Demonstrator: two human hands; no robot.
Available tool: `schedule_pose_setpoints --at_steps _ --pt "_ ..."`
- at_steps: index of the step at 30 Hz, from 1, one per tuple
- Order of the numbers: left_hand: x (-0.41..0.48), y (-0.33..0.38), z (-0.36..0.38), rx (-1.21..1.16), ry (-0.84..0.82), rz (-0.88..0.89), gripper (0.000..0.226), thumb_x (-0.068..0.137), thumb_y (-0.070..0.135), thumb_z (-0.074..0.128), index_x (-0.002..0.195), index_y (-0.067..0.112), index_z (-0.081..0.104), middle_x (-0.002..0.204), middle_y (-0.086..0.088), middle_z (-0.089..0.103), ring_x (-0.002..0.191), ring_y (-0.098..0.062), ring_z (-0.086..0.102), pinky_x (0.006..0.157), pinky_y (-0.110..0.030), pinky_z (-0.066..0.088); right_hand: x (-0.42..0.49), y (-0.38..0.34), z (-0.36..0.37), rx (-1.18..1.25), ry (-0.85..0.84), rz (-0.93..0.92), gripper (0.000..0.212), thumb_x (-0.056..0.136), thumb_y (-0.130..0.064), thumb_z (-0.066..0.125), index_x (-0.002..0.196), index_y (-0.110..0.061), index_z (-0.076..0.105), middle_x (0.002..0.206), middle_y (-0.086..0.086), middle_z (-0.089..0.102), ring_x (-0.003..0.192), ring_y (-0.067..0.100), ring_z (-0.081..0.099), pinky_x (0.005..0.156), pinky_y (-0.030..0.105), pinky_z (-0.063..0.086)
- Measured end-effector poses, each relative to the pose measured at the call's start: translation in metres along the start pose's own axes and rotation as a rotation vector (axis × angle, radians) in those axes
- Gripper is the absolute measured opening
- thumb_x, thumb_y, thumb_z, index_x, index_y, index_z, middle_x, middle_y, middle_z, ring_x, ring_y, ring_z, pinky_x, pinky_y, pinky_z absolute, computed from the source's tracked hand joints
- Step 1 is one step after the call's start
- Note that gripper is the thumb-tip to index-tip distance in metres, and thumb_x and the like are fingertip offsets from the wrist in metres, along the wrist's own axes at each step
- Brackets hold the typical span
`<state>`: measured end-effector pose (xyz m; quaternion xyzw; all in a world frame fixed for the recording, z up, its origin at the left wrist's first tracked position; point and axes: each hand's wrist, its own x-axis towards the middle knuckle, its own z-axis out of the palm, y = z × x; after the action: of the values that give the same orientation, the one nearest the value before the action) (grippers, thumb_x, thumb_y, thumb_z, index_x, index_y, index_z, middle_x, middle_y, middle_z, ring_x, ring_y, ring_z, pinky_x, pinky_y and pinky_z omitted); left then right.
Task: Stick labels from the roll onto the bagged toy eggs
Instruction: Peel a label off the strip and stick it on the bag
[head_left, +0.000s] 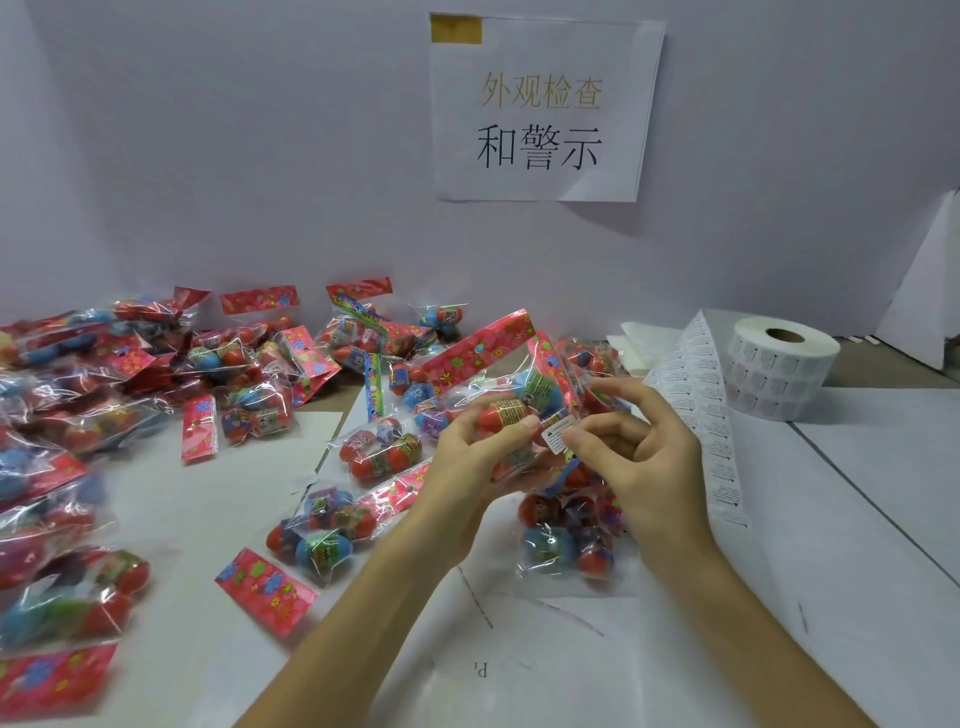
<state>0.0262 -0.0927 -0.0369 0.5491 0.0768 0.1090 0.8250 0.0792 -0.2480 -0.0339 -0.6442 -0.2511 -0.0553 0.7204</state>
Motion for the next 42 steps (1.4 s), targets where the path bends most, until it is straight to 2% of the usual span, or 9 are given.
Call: schedule_pose_setpoints --at_steps 3,6,10,18,26,29,32,35,42 --pt "0.000 -0.001 0.001 -0.002 -0.007 0.000 0.043 0.086 0.017 0.076 0.126 0.011 0.064 0.115 -0.014 0.075 0.102 -0.034 0.075 0.076 -0.036 0.062 -0.002 0.001 0.004 -0.026 0.019 -0.014 0.044 0.076 -0.010 0.084 0.116 -0.018 0.066 0.081 0.004 0.076 0.082 0.018 0.075 0.082 0.037 0.062" --pt "0.000 -0.001 0.002 -0.006 -0.019 0.000 0.052 0.080 0.020 0.079 0.128 0.011 0.063 0.119 -0.015 0.073 0.103 -0.035 0.075 0.082 -0.040 0.063 -0.002 0.002 0.006 -0.021 0.067 -0.021 0.041 0.078 -0.006 0.084 0.112 -0.019 0.066 0.081 0.003 0.075 0.081 0.017 0.074 0.080 0.035 0.062" --pt "0.000 -0.001 0.002 -0.002 -0.021 -0.001 0.053 0.080 0.021 0.078 0.130 0.012 0.062 0.120 -0.018 0.072 0.103 -0.038 0.075 0.081 -0.040 0.063 -0.001 0.002 0.005 -0.018 0.088 -0.034 0.039 0.079 -0.009 0.084 0.111 -0.021 0.066 0.082 0.001 0.075 0.081 0.015 0.074 0.076 0.028 0.062" --pt "0.000 -0.002 0.002 0.002 -0.048 -0.004 0.058 0.078 0.021 0.079 0.131 0.012 0.059 0.111 -0.012 0.077 0.098 -0.037 0.076 0.077 -0.036 0.064 -0.001 0.005 0.002 -0.046 0.116 -0.052 0.036 0.079 -0.010 0.085 0.108 -0.021 0.067 0.082 -0.001 0.075 0.081 0.015 0.074 0.075 0.028 0.062" --pt "-0.001 -0.003 0.006 0.100 -0.055 0.055 0.063 0.069 0.021 0.085 0.127 0.013 0.062 0.105 -0.015 0.076 0.092 -0.031 0.077 0.075 -0.031 0.062 -0.004 0.009 0.005 -0.107 0.171 -0.118 0.033 0.079 -0.014 0.087 0.096 -0.033 0.067 0.080 -0.008 0.073 0.077 0.014 0.074 0.069 0.023 0.059" --pt "-0.002 -0.006 0.006 0.145 -0.022 0.109 0.064 0.066 0.018 0.087 0.125 0.013 0.063 0.109 -0.020 0.074 0.094 -0.034 0.076 0.077 -0.036 0.063 -0.007 0.010 0.006 -0.121 0.200 -0.130 0.031 0.078 -0.015 0.088 0.092 -0.033 0.067 0.080 -0.008 0.073 0.076 0.014 0.073 0.070 0.023 0.059" --pt "0.000 -0.008 0.005 0.210 -0.001 0.139 0.059 0.071 0.014 0.088 0.125 0.017 0.063 0.110 -0.016 0.074 0.095 -0.033 0.076 0.079 -0.040 0.064 -0.009 0.011 0.008 -0.152 0.205 -0.157 0.031 0.077 -0.015 0.088 0.092 -0.032 0.067 0.080 -0.011 0.073 0.077 0.012 0.072 0.071 0.020 0.058" --pt "0.000 -0.009 0.004 0.244 0.013 0.165 0.062 0.065 0.023 0.091 0.121 0.021 0.064 0.101 -0.005 0.077 0.092 -0.025 0.076 0.077 -0.033 0.063 -0.009 0.011 0.010 -0.175 0.197 -0.179 0.031 0.077 -0.013 0.088 0.091 -0.031 0.066 0.078 -0.013 0.072 0.076 0.009 0.072 0.072 0.015 0.054" --pt "0.001 -0.010 0.002 0.275 0.070 0.201 0.059 0.064 0.030 0.089 0.118 0.018 0.067 0.101 -0.006 0.077 0.095 -0.027 0.075 0.083 -0.038 0.063 -0.009 0.012 0.009 -0.214 0.209 -0.173 0.029 0.075 -0.026 0.089 0.091 -0.033 0.065 0.075 -0.013 0.070 0.072 0.009 0.069 0.067 0.013 0.052"
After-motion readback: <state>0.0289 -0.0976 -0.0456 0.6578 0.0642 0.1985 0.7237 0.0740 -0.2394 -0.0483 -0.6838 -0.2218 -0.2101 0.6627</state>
